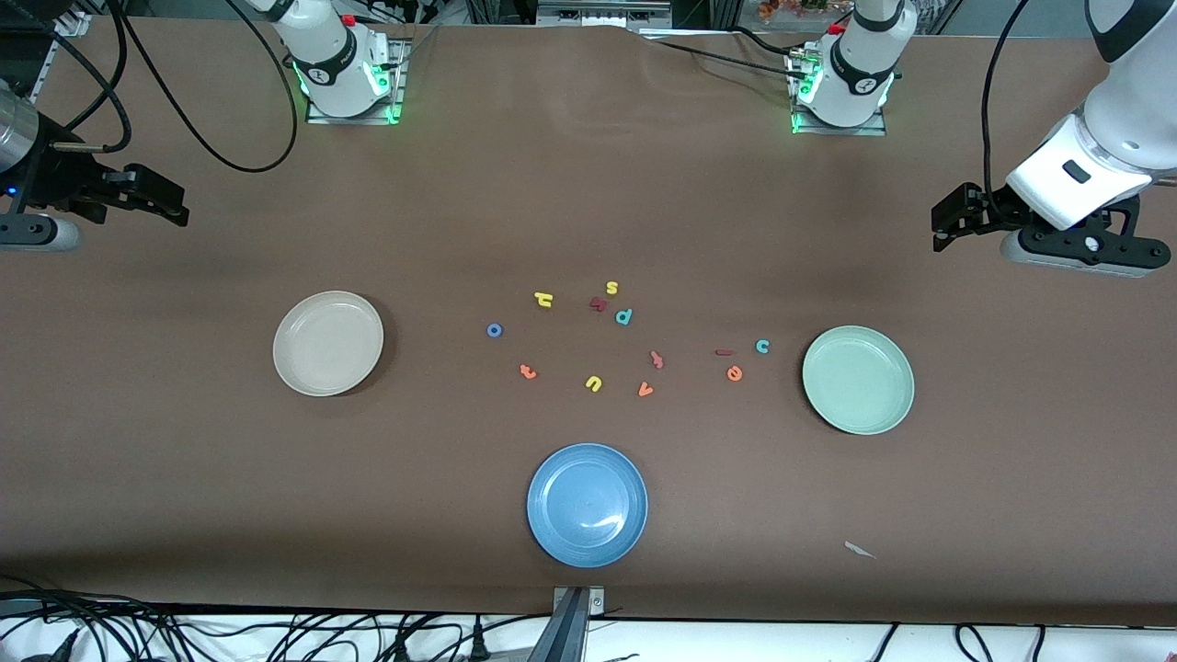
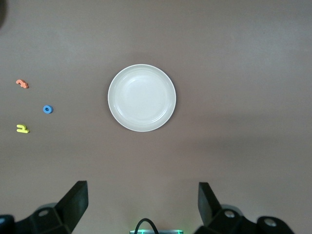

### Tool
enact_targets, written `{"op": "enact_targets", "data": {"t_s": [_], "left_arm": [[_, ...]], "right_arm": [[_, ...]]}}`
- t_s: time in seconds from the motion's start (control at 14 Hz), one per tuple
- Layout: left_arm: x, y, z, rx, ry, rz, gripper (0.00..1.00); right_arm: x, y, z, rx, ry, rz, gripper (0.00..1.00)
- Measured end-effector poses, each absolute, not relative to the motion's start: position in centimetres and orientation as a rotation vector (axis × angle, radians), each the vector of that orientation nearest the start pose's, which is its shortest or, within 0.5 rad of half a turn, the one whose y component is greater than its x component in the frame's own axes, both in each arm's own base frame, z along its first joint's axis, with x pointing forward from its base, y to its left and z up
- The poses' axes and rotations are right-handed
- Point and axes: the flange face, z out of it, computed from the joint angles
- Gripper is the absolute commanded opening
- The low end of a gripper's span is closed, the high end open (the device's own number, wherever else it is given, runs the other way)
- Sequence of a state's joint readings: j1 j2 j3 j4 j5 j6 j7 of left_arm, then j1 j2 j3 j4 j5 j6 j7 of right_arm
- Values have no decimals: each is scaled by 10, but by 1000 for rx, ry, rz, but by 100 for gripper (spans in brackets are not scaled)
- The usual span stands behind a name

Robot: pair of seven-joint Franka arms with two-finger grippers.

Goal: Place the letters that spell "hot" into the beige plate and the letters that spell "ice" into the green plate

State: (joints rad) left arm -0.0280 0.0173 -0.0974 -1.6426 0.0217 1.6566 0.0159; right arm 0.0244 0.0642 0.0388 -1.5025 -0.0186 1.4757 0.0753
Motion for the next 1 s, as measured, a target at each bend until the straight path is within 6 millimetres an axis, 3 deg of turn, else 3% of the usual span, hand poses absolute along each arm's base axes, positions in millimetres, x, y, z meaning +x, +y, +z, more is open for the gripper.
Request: {"op": "enact_targets", "data": {"t_s": [1.0], "left_arm": [[559, -66, 586, -3112, 218, 39, 100]], "right_arm": [[563, 36, 611, -3160, 15, 148, 100]]}}
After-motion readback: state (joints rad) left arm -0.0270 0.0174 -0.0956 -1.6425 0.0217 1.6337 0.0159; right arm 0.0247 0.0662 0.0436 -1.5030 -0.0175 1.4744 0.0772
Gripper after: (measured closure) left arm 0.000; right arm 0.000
